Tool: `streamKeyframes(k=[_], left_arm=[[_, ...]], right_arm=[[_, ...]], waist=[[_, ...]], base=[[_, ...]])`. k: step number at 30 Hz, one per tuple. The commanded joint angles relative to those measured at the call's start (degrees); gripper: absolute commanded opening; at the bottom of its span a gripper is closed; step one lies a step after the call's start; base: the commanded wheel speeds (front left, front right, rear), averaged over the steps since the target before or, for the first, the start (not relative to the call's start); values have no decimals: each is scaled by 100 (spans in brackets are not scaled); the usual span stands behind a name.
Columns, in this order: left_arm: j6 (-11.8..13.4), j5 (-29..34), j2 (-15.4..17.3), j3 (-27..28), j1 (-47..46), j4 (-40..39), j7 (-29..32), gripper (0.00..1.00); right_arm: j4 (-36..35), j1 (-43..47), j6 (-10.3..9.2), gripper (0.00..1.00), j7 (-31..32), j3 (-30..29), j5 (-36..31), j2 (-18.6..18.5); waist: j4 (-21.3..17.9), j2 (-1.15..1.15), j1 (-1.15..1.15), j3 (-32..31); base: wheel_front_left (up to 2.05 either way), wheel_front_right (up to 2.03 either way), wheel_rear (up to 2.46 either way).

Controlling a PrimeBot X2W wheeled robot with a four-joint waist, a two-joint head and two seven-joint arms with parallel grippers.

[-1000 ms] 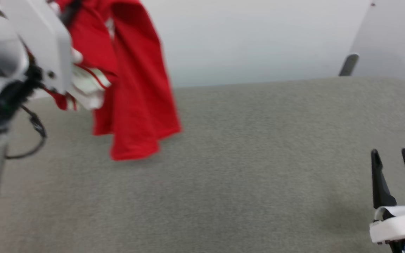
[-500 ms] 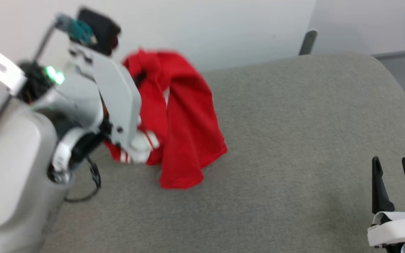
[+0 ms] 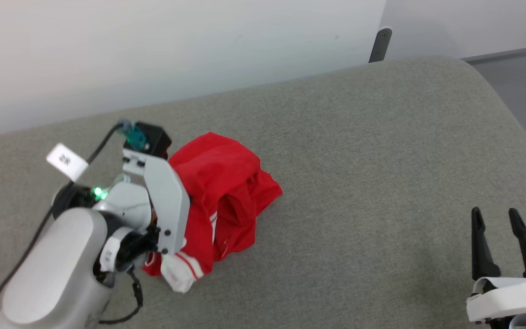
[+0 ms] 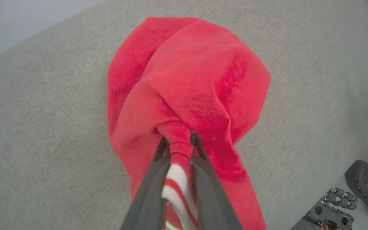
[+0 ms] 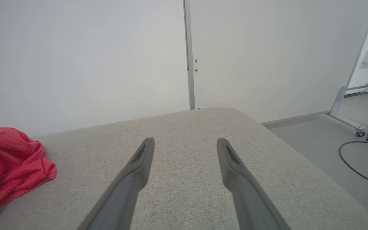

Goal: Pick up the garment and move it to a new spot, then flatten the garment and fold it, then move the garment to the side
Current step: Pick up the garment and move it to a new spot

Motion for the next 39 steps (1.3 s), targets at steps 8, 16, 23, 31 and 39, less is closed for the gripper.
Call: streamKeyframes(k=[8,16,23,31,39], left_arm=[[-243,-205,-174,-36,324,849,-363,9],[-588,-336,-419,-105,331,1668,-811,100],[-799,-403,-476,-71,159,1905,-1024,100],[-896,-389,-231,174,238,1475,-1509,100],[-1098,-348,-39,590,779,878,-2894,100]], right_arm=[[31,-48,2,100,57,171,43,30],[3,-66,2,100,146,257,83,-57],[-32,5,2,100,227,328,118,-156],[-88,64,2,100,276,434,154,-304],[-55,57,2,100,175,566,160,-438]], waist=[[83,0,0,-122],[287,0,0,-263],[545,0,0,-492],[888,0,0,-749],[1213,0,0,-959]], base=[[0,0,0],[0,0,0],[0,0,0],[0,0,0],[0,0,0]])
